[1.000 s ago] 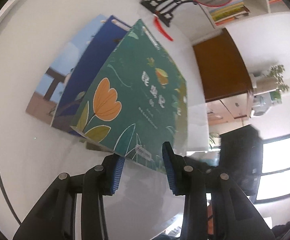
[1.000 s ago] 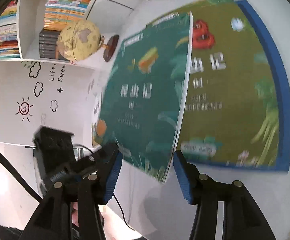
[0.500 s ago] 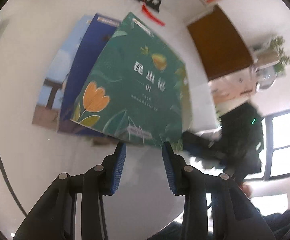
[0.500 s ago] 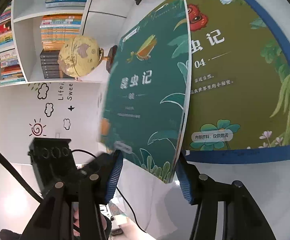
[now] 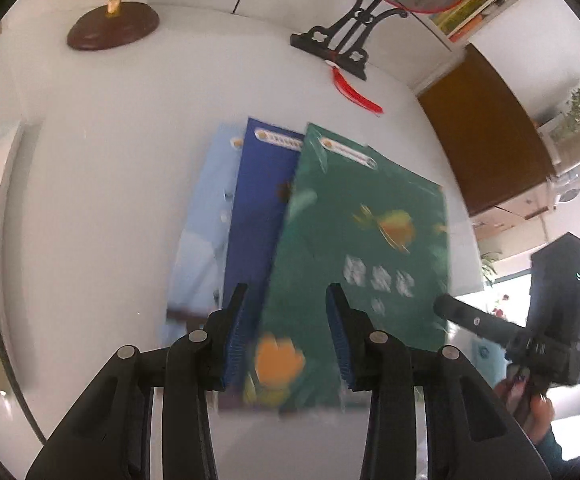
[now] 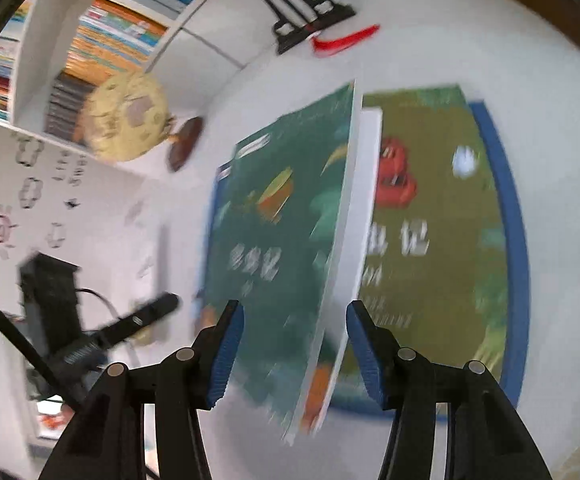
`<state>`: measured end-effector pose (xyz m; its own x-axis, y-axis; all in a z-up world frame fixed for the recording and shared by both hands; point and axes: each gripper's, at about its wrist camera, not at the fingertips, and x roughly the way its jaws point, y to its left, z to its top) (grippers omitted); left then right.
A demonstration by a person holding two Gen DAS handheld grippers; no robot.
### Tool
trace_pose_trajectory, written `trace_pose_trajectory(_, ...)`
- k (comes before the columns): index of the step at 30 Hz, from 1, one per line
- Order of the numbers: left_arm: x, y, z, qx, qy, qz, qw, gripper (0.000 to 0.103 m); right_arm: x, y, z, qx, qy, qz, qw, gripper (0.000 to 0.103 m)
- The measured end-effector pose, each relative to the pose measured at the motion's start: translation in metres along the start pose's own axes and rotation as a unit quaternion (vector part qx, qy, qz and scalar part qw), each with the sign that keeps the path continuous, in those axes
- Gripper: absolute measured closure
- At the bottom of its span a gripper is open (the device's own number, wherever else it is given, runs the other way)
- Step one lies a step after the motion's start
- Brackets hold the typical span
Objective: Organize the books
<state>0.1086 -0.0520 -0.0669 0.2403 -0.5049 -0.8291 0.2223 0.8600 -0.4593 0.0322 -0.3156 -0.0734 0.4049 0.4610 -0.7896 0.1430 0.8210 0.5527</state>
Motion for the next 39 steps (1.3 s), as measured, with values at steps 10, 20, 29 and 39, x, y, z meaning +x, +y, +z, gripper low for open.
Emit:
trace_pose_trajectory(10,0.024,-0.003,0.007,0.024,0.033,-0.028,0.9987,0.066,0.016,0.009,0.013,-0.031,-0.014,-0.046,0.998,0.048)
trace_pose_trajectory(20,-0.020,-0.002,-0.015,-0.032,-0.019,-0.182,0.9827,0.066,0.022,0.018,0.010,-0.074,-0.033,-0.092,0.992,0.047)
trace_pose_trajectory(29,0.006,-0.019,-0.026,-0.030,-0.012,-0.126,0.9915,0.081,0.017,0.010,0.011,-0.062,-0.031,-0.061,0.996,0.048)
trace_pose_trajectory(39,-0.010,-0.025,-0.043,0.027,-0.011,-0.064,0.9975,0.081,0.006,0.022,-0.005,-0.039,-0.036,0.075,0.996,0.058)
